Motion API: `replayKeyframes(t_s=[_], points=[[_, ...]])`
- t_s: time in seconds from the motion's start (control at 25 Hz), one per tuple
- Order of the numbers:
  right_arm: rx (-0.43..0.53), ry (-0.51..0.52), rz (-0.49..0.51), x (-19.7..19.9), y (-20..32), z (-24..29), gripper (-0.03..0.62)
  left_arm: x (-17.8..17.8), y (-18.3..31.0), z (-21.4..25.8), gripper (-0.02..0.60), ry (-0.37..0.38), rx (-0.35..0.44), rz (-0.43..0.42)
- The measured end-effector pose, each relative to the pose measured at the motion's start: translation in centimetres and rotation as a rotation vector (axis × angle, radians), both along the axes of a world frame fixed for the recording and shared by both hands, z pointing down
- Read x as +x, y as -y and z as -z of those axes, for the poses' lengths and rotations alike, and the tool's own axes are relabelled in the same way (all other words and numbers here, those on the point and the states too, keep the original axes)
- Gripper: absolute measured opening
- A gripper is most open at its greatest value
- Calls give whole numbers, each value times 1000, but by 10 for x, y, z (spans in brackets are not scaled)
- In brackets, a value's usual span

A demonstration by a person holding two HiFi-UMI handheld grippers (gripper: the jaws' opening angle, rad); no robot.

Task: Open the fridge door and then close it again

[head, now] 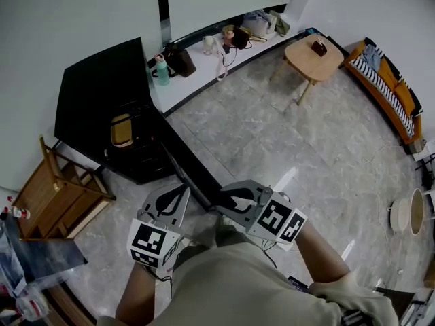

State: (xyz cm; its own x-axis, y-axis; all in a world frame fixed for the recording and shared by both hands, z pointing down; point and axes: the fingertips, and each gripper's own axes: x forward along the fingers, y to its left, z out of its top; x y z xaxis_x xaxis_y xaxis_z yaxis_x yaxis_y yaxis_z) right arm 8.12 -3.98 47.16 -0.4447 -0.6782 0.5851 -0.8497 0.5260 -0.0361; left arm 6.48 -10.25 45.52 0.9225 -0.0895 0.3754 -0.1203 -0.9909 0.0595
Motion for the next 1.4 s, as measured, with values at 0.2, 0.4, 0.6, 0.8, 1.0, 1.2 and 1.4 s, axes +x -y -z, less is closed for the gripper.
replayKeyframes(t_s=[0.2,0.4,0.6,0.8,1.0,1.2,1.4], points=[[6,-9,-59,31,-3,-1,84,26,-4,-1,8,2,-4,-26],[11,-19,-130,70,-6,0,84,56,-10,0,8,3,-1,-52],[12,-27,-190,109,-7,-2,74,83,-12,-1,8,6,4,-64],[17,-28,-227,145,-1,-3,71,110,-9,-1,8,7,12,-64],[32,-47,-267,182,9,-4,71,136,2,-1,8,4,22,-50],[45,-96,-279,214,24,-7,77,156,12,0,8,3,31,-41],[51,-99,-279,241,38,-8,77,176,22,1,8,2,37,-35]])
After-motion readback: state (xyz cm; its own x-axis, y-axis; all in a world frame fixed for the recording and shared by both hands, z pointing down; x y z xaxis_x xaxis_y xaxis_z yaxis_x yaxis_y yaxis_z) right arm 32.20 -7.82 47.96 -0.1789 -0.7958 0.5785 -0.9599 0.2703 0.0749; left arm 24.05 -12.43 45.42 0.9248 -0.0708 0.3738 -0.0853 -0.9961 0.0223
